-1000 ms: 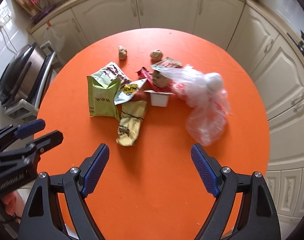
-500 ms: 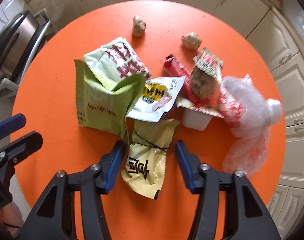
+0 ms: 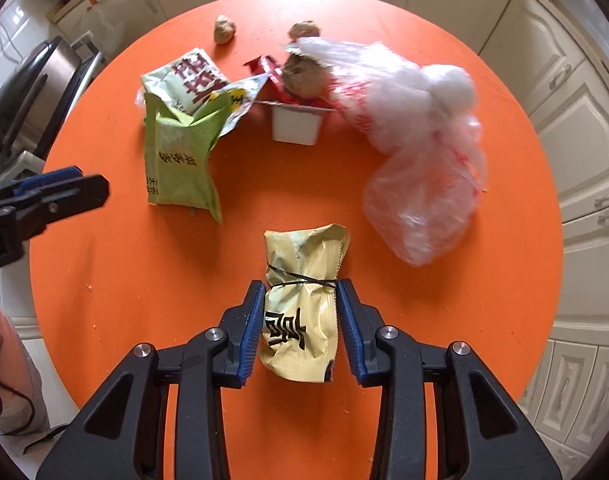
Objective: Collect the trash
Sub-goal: 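Grasp the green snack bag with the left gripper while the right holds the wrapper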
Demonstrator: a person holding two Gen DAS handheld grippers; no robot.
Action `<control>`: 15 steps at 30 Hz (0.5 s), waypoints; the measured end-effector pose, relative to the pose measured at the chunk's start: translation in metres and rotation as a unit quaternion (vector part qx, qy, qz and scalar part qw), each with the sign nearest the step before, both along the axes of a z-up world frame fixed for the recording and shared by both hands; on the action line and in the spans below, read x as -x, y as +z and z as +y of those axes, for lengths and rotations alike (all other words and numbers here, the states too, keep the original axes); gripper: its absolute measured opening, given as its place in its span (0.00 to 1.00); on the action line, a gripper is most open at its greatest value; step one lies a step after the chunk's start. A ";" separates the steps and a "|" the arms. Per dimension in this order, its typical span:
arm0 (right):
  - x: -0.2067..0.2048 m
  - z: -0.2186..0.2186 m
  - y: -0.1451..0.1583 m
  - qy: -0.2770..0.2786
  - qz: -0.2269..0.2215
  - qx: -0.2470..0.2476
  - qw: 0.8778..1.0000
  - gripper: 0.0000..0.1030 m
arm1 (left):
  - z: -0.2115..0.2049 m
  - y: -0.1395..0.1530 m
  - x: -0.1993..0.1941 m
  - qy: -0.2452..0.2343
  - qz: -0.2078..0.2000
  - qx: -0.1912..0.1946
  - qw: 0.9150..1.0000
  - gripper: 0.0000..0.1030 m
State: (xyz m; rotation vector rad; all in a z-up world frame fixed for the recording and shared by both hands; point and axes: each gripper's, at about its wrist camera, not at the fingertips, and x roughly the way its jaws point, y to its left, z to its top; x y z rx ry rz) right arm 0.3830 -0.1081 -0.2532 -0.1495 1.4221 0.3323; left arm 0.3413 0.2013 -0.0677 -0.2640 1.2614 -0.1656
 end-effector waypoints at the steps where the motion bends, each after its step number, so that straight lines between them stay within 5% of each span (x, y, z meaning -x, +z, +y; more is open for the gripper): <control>1: 0.000 -0.005 0.004 -0.006 -0.004 -0.005 1.000 0.33 | -0.007 -0.001 -0.002 -0.005 0.001 0.002 1.000 0.53; 6: -0.002 -0.023 0.022 -0.018 -0.024 -0.022 0.999 0.26 | -0.035 -0.003 -0.014 -0.008 0.003 0.008 1.000 0.60; 15: -0.004 -0.030 0.004 -0.005 -0.011 -0.038 0.999 0.31 | -0.064 -0.016 -0.032 0.003 0.008 0.006 1.000 0.61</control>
